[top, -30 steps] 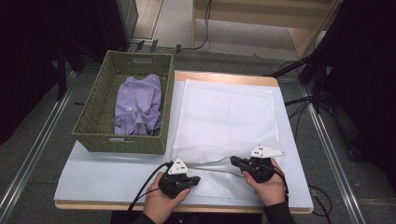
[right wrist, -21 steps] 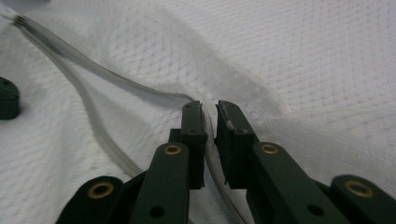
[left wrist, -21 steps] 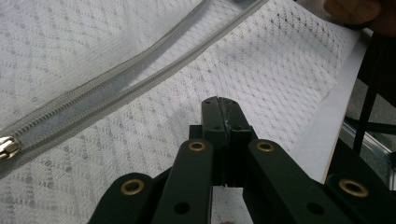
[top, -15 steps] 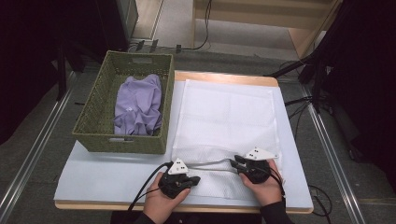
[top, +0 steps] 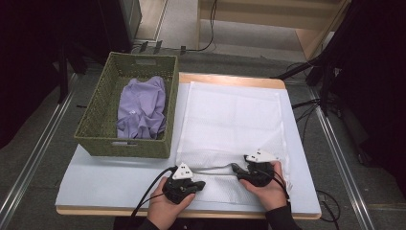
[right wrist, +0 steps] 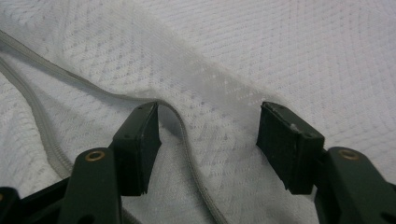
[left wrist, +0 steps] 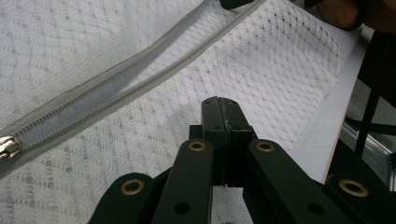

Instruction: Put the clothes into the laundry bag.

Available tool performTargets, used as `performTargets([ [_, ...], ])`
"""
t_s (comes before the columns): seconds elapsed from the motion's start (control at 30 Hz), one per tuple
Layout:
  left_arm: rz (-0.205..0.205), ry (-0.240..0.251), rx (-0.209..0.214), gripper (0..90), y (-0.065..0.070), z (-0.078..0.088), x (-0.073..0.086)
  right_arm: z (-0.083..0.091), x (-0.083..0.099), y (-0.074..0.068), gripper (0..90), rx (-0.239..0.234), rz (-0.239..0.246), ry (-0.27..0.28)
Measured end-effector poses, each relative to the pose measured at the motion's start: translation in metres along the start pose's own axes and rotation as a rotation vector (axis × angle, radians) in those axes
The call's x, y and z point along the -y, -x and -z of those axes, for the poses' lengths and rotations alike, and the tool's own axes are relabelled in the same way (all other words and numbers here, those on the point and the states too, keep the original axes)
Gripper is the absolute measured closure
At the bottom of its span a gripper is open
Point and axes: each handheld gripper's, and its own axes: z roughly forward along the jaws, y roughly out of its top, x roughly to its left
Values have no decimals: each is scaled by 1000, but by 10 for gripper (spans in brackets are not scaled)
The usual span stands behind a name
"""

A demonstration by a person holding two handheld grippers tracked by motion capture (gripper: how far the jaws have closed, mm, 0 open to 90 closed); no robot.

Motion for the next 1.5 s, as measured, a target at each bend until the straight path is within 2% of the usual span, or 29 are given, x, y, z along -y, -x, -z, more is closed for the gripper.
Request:
performTargets([
  [0.07, 0, 3, 0, 900, 0, 0, 0, 0, 0, 0, 446, -5, 2, 4],
  [0.1, -1, 1, -2, 900, 0, 0, 0, 1, 0, 0, 528, -7, 6, 6],
  [0.13, -1, 1, -2, 900, 0, 0, 0, 1, 0, 0, 528, -7, 6, 6],
  [0.17, -1, 1, -2, 900, 0, 0, 0, 2, 1, 0, 698, -24, 18, 20],
  [0.3, -1, 0, 0, 900, 0, 0, 0, 2, 1, -2, 867, -19, 8, 21],
  [0.33, -1, 0, 0, 900, 0, 0, 0, 2, 1, -1, 890, -14, -10, 19],
  [0.43, -2, 0, 1, 900, 0, 0, 0, 4, 0, 1, 896, -25, -38, 22],
  [0.5, -2, -2, 5, 900, -1, 0, 0, 7, -1, 0, 897, -26, -36, 37],
  [0.67, -2, -1, 3, 900, -1, 0, 0, 22, -8, -1, 896, -30, -49, 113],
  [0.9, -2, -1, 4, 900, -1, 0, 0, 44, -18, -3, 896, -26, -62, 249],
  [1.0, -1, 1, 3, 900, -1, 0, 0, 49, -20, -5, 896, -24, -60, 284],
  [1.13, -6, 5, 8, 885, 0, 0, 0, 50, -21, -6, 896, -26, -62, 294],
  [1.23, 15, 2, 53, 806, -2, 1, -1, 50, -20, -5, 896, -27, -60, 291],
  [1.3, 19, 3, 63, 732, -3, 2, -1, 50, -20, -5, 896, -27, -60, 287],
  [1.33, 10, 20, 56, 700, -1, 4, -2, 50, -20, -4, 896, -28, -57, 288],
  [1.4, -2, 47, 68, 675, 1, 9, -5, 49, -19, -4, 896, -28, -58, 286],
  [1.5, -26, 88, 53, 640, 5, 22, -14, 49, -18, -3, 895, -27, -60, 282],
])
